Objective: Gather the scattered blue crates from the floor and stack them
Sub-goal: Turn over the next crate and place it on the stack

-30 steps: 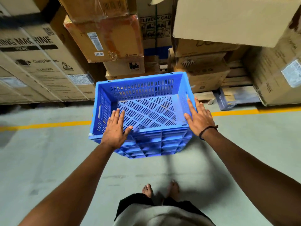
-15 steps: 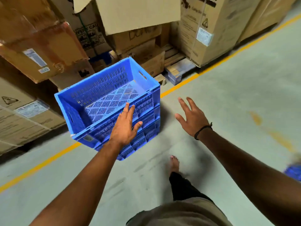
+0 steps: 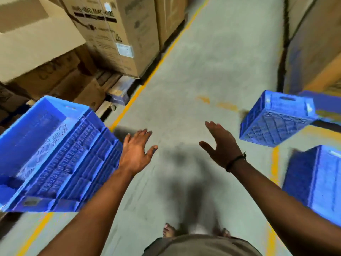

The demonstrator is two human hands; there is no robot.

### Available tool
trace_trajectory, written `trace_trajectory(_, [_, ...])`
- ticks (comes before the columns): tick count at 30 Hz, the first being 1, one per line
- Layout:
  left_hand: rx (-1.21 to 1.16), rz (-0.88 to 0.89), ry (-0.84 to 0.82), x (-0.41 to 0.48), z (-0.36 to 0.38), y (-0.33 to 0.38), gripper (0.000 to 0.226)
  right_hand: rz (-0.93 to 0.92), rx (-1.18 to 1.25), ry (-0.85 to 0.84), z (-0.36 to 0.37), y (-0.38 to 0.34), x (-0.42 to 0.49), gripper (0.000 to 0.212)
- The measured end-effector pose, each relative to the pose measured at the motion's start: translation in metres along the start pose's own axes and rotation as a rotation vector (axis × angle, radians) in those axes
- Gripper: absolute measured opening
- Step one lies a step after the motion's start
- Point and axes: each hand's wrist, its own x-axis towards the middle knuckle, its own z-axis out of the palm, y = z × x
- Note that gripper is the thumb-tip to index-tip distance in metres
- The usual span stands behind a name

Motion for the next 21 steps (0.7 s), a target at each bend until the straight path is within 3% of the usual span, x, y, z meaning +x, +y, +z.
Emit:
trace_trajectory(5, [-0.054, 0.171, -0.055, 0.042, 0.042, 0.119, 0.073, 0.161, 0.032, 0.118, -0.051, 0.101, -0.078, 0.080])
trace_trajectory(10, [-0.069, 0.328, -0.057, 0.067, 0.090, 0.269, 0.057, 0.390, -0.028, 0.170, -0.108, 0.204, -0.169, 0.081])
trace_trajectory(21, [-0.020, 0.630, -0.192, 0.083, 0.186, 0.505, 0.057, 0.725, -0.079, 0.186, -0.189, 0.400, -0.287, 0.103])
